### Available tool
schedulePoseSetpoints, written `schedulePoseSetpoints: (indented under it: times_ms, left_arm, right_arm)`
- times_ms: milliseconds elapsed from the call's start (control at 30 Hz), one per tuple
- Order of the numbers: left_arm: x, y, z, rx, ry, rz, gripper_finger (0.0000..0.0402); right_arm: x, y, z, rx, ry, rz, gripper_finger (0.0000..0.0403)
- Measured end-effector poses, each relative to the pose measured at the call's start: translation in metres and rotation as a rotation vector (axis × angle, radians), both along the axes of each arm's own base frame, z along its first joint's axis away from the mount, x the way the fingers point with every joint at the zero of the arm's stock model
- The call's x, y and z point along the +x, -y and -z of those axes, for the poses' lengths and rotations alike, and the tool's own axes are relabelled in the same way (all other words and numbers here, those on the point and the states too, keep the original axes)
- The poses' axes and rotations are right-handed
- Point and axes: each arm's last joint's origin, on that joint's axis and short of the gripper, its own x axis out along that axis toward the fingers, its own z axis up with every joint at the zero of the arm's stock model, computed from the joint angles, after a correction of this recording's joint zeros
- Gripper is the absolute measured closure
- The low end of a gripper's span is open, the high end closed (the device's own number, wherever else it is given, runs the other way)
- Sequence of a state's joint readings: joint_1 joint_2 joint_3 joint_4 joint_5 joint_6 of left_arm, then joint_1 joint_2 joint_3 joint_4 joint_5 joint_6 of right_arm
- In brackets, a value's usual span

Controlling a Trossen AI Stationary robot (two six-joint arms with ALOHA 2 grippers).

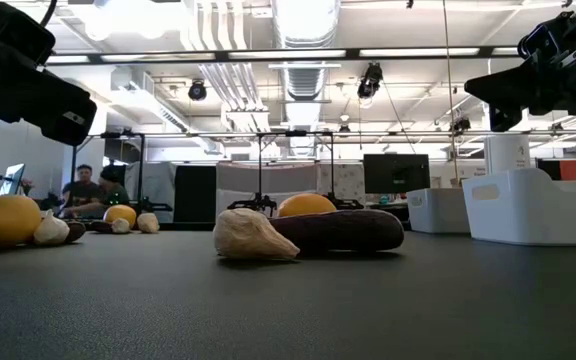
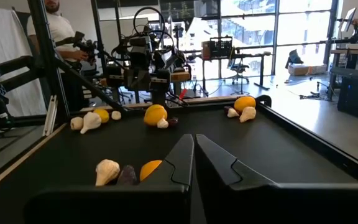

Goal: Sort produce into baskets

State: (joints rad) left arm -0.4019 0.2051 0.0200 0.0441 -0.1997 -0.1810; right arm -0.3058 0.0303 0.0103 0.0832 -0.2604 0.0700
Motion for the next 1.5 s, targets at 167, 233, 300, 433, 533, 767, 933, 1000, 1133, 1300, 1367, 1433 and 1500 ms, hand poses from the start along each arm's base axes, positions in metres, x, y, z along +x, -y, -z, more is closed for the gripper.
schedulePoseSetpoints:
  times_ms: [167,233,300,433,533,767,933,1000,1133,1300,1367,1433,1500]
  left_arm:
    - [0.000,0.000,0.000,0.000,0.000,0.000,0.0401]
    - [0.000,0.000,0.000,0.000,0.000,0.000,0.0401]
    - [0.000,-0.001,-0.001,0.003,0.011,-0.022,0.0401]
    - [0.001,-0.002,-0.007,-0.148,0.049,-0.106,0.0401]
    - [0.001,-0.004,-0.013,-0.248,0.106,-0.170,0.0401]
    - [0.000,-0.009,-0.029,-0.346,0.271,-0.317,0.0401]
    - [-0.001,-0.011,-0.033,-0.274,0.316,-0.370,0.0401]
    - [-0.001,-0.013,-0.033,-0.253,0.314,-0.438,0.0401]
    - [0.003,-0.018,-0.027,-0.225,0.270,-0.572,0.0401]
    - [0.010,-0.033,-0.011,-0.307,0.174,-0.755,0.0401]
    - [0.012,-0.041,-0.004,-0.299,0.118,-0.816,0.0401]
    - [0.013,-0.050,0.003,-0.300,0.063,-0.870,0.0401]
    - [0.015,-0.058,0.007,-0.296,0.024,-0.912,0.0401]
  right_arm:
    - [0.000,0.000,0.000,0.000,0.000,0.000,0.0393]
    - [0.000,0.000,0.000,0.000,0.000,0.000,0.0393]
    - [0.000,0.000,0.000,0.000,0.000,0.000,0.0393]
    - [0.000,0.000,0.000,0.000,0.000,0.000,0.0393]
    - [0.000,0.000,0.000,0.000,0.000,0.000,0.0393]
    - [0.000,0.000,0.000,0.000,0.000,0.000,0.0393]
    - [0.000,0.000,0.000,0.000,0.000,0.000,0.0393]
    - [0.000,0.000,0.000,0.000,-0.001,0.000,0.0393]
    - [0.000,0.000,0.000,0.000,0.000,0.000,0.0393]
    - [0.000,0.000,0.000,0.000,0.000,0.000,0.0393]
    - [0.000,0.000,0.000,0.000,0.000,0.000,0.0393]
    - [0.000,0.000,0.000,0.000,0.000,0.000,0.0393]
    - [0.000,0.000,0.000,0.000,0.000,0.000,0.0393]
